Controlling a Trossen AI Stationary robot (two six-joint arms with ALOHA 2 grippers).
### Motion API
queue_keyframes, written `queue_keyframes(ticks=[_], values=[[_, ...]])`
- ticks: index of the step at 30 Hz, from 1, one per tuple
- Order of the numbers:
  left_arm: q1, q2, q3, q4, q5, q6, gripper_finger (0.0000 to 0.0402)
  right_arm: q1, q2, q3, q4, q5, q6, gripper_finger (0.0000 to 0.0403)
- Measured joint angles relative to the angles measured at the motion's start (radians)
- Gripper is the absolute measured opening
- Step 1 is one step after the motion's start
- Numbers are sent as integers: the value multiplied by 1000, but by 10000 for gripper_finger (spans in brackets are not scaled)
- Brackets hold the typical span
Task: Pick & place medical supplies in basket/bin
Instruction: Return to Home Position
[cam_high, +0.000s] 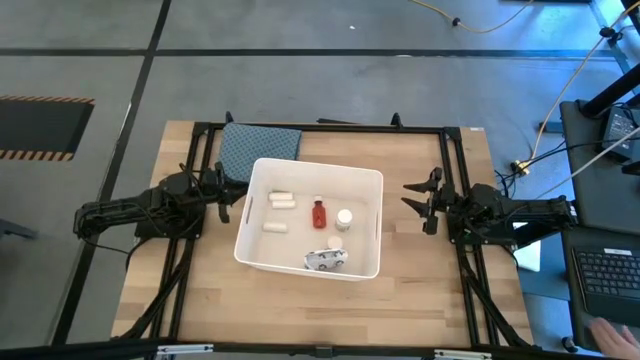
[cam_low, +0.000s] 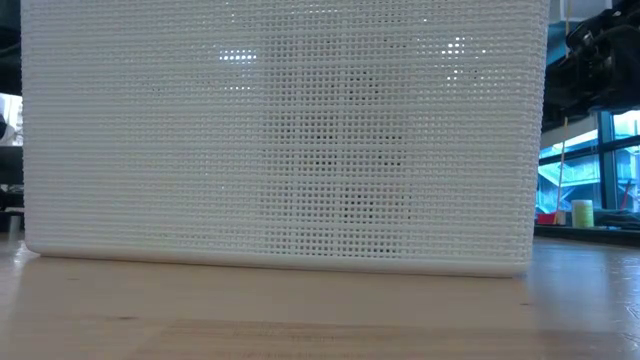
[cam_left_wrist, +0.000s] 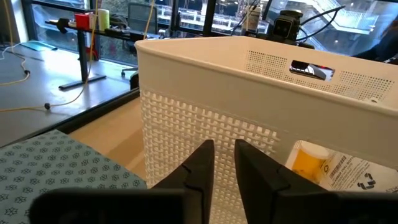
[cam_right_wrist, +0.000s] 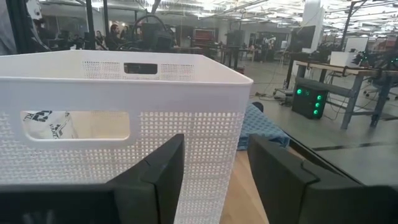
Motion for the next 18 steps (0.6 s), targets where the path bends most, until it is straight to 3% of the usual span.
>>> queue_keyframes(ticks=[18], values=[[0, 0, 0, 0, 0, 0, 61, 0, 0, 0, 0, 0, 1, 179]])
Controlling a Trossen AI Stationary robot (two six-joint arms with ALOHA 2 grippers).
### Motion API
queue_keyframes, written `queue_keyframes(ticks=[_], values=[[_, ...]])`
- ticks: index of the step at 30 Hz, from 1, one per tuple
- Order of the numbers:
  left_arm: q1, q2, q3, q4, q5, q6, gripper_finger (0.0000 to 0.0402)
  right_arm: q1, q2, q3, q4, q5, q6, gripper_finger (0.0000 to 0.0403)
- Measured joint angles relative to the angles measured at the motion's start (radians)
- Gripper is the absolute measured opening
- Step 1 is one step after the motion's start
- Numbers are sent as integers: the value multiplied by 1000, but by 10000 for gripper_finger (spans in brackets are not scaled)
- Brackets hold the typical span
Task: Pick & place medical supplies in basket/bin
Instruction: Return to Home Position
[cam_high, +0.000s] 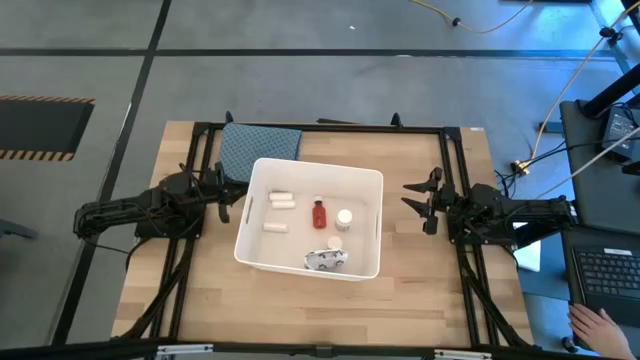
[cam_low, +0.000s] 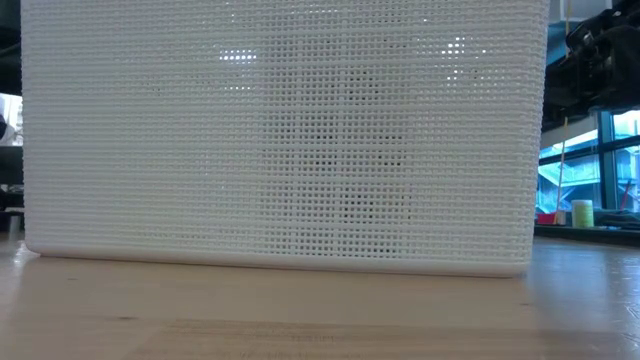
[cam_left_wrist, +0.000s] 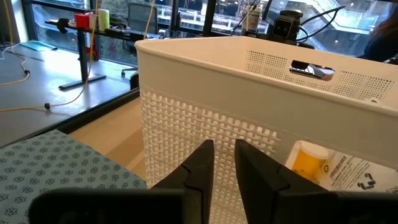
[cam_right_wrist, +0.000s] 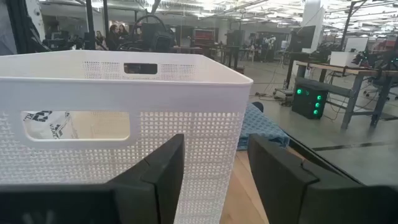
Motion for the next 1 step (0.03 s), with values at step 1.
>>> queue_keyframes(ticks=[1], values=[[0, 0, 0, 0, 0, 0, 61, 0, 0, 0, 0, 0, 0, 179]])
